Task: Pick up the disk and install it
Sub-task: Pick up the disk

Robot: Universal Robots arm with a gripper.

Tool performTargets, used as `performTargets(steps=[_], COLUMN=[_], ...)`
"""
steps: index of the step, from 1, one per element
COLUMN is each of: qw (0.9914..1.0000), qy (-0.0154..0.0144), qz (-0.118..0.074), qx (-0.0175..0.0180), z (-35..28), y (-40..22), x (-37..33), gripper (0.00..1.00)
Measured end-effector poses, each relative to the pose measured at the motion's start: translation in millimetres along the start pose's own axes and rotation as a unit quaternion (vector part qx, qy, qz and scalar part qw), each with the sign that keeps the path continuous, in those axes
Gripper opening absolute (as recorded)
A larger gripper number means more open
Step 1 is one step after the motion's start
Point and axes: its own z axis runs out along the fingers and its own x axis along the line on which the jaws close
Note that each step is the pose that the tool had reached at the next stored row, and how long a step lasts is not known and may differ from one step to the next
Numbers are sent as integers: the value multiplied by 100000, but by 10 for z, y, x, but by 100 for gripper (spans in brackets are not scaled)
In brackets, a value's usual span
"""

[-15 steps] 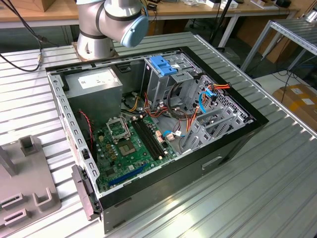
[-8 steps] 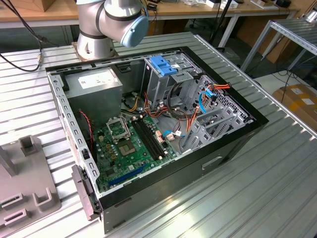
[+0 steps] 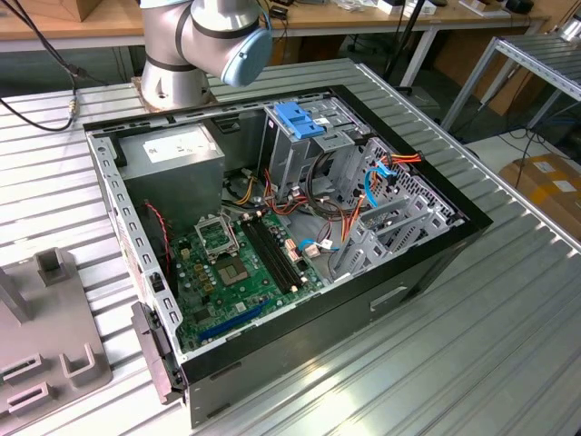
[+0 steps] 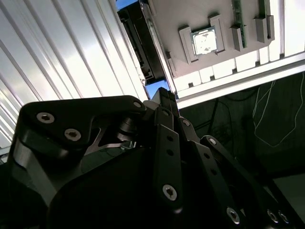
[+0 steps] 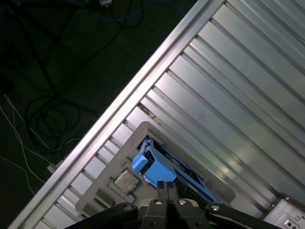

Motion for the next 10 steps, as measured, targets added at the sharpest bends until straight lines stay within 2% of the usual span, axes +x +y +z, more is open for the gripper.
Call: performTargets(steps=[10], qw=[99999], qy=[-17], qz=[-543], qx=[6], z=[0], y=[0], x=[0], gripper=[11])
